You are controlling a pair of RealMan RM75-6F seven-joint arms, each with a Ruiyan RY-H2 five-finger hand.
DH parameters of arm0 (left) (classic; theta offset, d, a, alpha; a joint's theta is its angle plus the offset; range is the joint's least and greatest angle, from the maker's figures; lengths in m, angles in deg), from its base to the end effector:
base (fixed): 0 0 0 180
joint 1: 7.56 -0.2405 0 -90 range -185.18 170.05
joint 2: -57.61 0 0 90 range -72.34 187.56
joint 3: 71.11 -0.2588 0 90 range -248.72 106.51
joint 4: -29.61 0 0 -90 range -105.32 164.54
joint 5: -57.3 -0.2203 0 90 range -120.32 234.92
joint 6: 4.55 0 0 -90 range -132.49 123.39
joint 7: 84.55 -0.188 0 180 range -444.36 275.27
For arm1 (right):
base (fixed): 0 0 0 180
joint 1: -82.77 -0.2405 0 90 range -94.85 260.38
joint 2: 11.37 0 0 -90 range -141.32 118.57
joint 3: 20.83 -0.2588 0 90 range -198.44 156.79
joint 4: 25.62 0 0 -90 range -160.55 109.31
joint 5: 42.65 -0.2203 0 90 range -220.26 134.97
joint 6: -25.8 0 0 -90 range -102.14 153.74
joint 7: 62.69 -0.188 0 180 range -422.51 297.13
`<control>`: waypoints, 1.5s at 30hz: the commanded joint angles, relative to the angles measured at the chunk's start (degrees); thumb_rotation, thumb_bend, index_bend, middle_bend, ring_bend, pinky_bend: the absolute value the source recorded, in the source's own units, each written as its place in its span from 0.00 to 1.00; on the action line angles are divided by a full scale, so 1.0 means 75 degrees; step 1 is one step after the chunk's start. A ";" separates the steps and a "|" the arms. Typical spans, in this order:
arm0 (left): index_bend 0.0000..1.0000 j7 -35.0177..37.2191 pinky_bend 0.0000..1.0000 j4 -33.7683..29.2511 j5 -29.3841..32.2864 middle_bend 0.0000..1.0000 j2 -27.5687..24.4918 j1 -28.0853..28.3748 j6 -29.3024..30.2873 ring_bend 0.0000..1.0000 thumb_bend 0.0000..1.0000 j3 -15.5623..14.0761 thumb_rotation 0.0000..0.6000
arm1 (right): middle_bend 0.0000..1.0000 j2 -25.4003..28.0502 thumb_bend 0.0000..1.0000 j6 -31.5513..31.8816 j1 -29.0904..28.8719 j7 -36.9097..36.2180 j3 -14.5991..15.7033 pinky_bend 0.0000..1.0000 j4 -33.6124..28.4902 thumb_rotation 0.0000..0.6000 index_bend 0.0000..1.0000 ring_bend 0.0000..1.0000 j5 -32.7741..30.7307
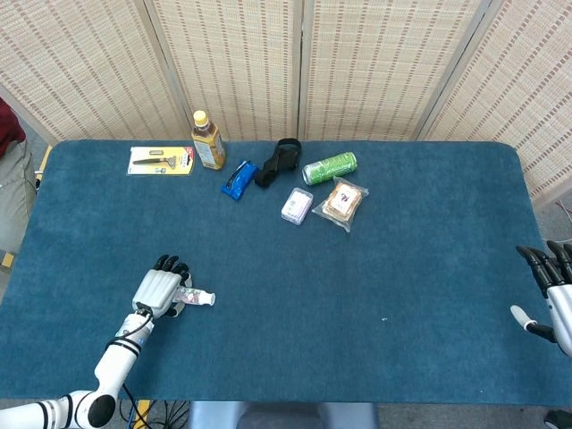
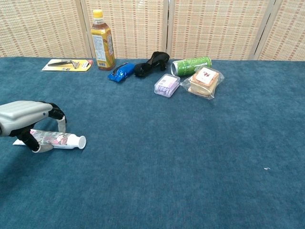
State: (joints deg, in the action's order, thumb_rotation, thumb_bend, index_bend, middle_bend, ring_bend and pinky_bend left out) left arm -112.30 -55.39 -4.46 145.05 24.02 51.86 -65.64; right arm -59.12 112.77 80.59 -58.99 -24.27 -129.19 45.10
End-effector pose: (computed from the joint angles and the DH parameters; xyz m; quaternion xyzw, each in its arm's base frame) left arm -0.2309 0.3386 -0.0451 -0.7425 -0.4011 -0.2634 0.4674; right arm -0.2928 -0.2121 0.2247 0.6171 -0.3328 0.3500 0.6212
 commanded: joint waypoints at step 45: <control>0.59 0.0701 0.14 -0.3184 -0.0261 0.67 -0.2891 0.1093 -0.0584 0.45 0.36 0.0756 1.00 | 0.08 -0.1617 0.20 -0.2697 -0.2444 0.2636 -0.0276 0.00 -0.1980 1.00 0.17 0.00 0.2513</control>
State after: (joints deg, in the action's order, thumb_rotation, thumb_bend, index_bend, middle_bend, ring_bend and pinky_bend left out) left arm -106.47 -78.12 -7.56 124.12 31.22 48.34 -60.55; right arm -68.60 94.43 64.09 -41.95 -25.25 -143.25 63.77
